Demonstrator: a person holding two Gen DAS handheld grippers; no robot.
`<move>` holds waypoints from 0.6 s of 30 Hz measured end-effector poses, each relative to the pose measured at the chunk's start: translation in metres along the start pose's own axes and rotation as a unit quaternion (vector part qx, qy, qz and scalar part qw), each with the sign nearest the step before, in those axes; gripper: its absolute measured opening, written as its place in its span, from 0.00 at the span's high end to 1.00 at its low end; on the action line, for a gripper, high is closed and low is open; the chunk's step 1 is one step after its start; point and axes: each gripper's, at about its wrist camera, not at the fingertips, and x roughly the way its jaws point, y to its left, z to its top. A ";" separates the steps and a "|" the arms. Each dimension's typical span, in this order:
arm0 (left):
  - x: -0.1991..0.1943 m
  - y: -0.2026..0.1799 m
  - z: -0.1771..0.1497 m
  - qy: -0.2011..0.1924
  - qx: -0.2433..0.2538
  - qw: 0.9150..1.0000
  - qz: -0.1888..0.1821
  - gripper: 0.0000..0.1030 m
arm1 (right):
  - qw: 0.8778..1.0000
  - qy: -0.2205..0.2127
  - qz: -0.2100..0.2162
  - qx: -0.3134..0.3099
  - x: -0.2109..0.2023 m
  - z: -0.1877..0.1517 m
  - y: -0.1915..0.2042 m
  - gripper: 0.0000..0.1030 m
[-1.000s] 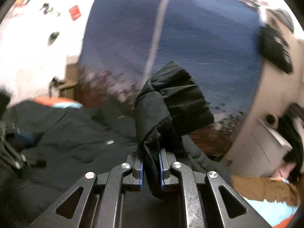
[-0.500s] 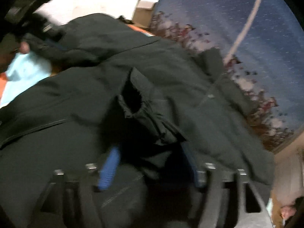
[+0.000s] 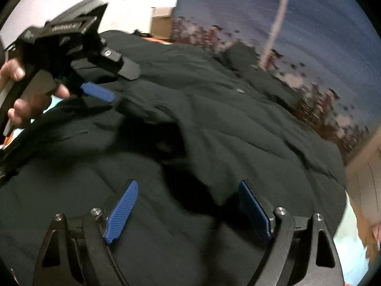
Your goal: Fold large clothes
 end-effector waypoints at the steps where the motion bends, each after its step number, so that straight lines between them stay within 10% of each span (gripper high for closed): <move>1: 0.005 0.000 0.003 -0.001 -0.008 1.000 -0.001 0.01 | 1.000 0.001 -0.009 0.011 -0.001 -0.002 -0.008 0.17; 6: 0.023 -0.002 0.007 -0.016 -0.030 0.999 -0.002 0.06 | 0.994 0.010 -0.056 0.097 0.000 -0.019 -0.060 0.16; 9: 0.030 -0.013 0.008 -0.026 -0.001 0.999 0.036 0.60 | 0.989 0.015 -0.069 0.130 -0.002 -0.028 -0.081 0.16; 12: 0.028 -0.020 0.006 -0.051 0.020 0.996 0.064 0.84 | 0.985 0.016 -0.082 0.153 -0.003 -0.033 -0.098 0.16; 18: 0.006 -0.040 0.007 -0.117 0.082 0.984 0.108 0.90 | 0.978 -0.014 -0.134 0.161 -0.015 -0.028 -0.113 0.16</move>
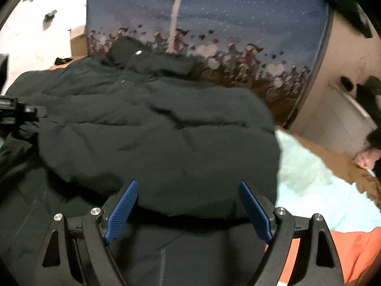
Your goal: Fold large clothes
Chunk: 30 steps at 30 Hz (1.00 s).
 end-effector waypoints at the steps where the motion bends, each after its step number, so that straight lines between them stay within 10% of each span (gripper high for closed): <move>1: -0.007 -0.003 0.003 -0.016 0.021 1.000 0.011 0.90 | 1.000 -0.012 -0.007 0.006 -0.003 0.002 -0.004 0.16; 6: -0.024 0.003 0.017 -0.065 0.063 0.993 0.079 0.90 | 0.998 -0.024 -0.038 0.038 0.006 0.016 -0.023 0.16; 22: 0.036 0.057 -0.006 0.008 0.072 0.986 0.150 0.89 | 0.994 0.084 0.059 0.041 0.093 0.007 -0.018 0.13; 30: 0.015 0.058 -0.004 -0.003 0.035 0.986 0.165 0.66 | 0.994 0.092 0.037 0.045 0.084 0.012 -0.015 0.12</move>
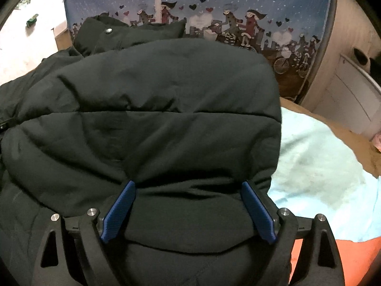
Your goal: Fold large clothes
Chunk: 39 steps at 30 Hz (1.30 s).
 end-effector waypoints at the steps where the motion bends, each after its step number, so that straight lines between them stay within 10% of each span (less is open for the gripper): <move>1: -0.005 0.002 0.001 0.001 -0.007 1.000 -0.001 0.64 | 1.000 -0.008 -0.005 0.003 -0.006 0.000 0.004 0.12; 7: -0.064 0.035 0.000 -0.045 -0.065 0.997 -0.007 0.40 | 0.997 -0.067 0.019 -0.046 -0.045 0.008 0.062 0.12; 16: -0.150 0.119 -0.040 -0.068 -0.148 0.986 0.036 0.32 | 0.977 -0.085 0.138 -0.136 -0.072 0.025 0.201 0.11; 28: -0.214 0.282 -0.112 -0.075 -0.354 0.928 0.095 0.32 | 0.983 -0.098 0.081 -0.130 -0.037 0.055 0.290 0.11; 39: -0.226 0.360 -0.116 -0.093 -0.404 0.905 0.100 0.32 | 0.988 -0.079 0.057 -0.120 -0.001 0.062 0.312 0.08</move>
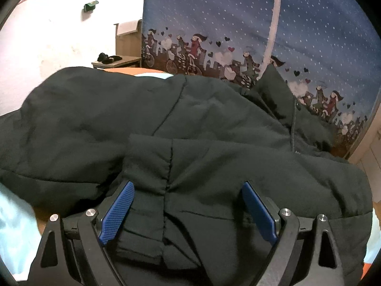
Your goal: Fold large clothes
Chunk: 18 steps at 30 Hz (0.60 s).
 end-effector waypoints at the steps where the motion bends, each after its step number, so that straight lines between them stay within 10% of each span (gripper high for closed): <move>1: 0.003 0.005 0.002 0.003 -0.013 1.000 -0.006 0.32 | 1.000 0.007 0.000 0.001 0.005 -0.001 0.000 0.06; 8: -0.008 0.015 0.009 -0.047 -0.023 0.998 -0.029 0.34 | 1.000 0.012 0.008 0.008 0.024 -0.007 -0.001 0.00; 18: -0.034 -0.004 0.005 -0.116 0.018 0.993 -0.012 0.87 | 0.999 0.012 0.049 0.009 0.009 -0.015 -0.010 0.00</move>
